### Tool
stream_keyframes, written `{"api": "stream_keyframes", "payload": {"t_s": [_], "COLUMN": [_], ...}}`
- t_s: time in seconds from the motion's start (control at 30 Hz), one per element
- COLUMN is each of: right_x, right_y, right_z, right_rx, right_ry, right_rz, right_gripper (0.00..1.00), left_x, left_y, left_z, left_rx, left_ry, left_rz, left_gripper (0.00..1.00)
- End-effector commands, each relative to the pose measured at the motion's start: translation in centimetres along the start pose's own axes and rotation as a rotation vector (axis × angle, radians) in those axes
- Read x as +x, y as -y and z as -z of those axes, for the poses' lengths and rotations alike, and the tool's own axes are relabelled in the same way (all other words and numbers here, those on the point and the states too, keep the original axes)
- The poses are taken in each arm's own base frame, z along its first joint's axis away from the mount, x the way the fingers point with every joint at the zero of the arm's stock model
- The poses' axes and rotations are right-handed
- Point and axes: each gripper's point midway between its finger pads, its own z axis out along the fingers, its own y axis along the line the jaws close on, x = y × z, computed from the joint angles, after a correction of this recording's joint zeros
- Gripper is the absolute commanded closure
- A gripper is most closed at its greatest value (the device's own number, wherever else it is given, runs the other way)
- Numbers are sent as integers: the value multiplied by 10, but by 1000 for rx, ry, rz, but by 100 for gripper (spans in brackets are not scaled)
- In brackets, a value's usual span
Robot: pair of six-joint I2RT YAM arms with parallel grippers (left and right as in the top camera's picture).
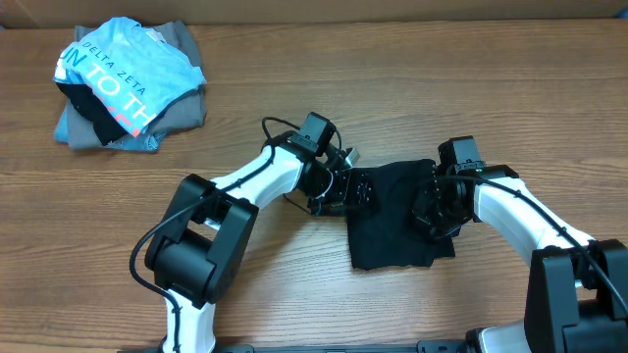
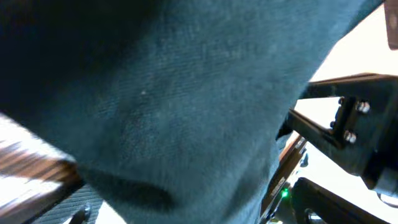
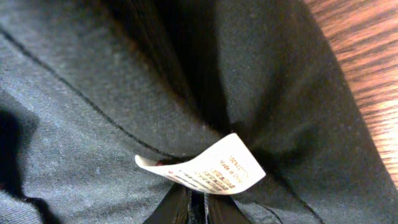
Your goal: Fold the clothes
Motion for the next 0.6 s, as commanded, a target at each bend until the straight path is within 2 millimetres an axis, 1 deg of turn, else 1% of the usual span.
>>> {"api": "stream_keyframes", "payload": {"t_s": [0.0,0.03,0.1,0.13,0.2,0.23,0.27,0.3,0.37,0.4,0.47,0.5,0.57], "right_x": [5,5,5,5,5,5,5,5,7,8,9,8,5], "right_y": [6,5,5,5,5,5,5,5,5,5,3,0,-8], "right_z": [-6,-6,-6,-6,-6,-6,-6,-6,-5,-3,5,11,28], "right_rx": [13,11,11,11,11,10,11,10,9,10,13,9,-10], "right_ry": [-19,-20,-20,-21,-20,-20,-21,-22,-31,-36,-37,-31,-2], "right_rz": [-12,-12,-13,-13,-13,-13,-13,-13,-15,-18,-18,-14,2], "right_gripper": [89,89,89,89,89,89,89,89,91,92,93,93,93], "left_x": [4,3,6,9,11,10,7,4,1,0,-5,-9,-19], "left_y": [1,5,11,10,5,5,4,4,4,3,-3,-8,-19], "left_z": [-15,-21,-30,-35,-41,-43,-43,-42,-40,-38,-30,-23,-2], "left_rx": [24,51,106,111,108,121,133,137,141,141,119,99,42], "left_ry": [-29,-37,-73,-89,-106,-109,-103,-95,-83,-78,-59,-43,1], "left_rz": [106,107,101,108,126,125,119,105,62,41,25,23,15], "left_gripper": [10,16,26,30,43,51,68,79,94,96,96,96,96]}}
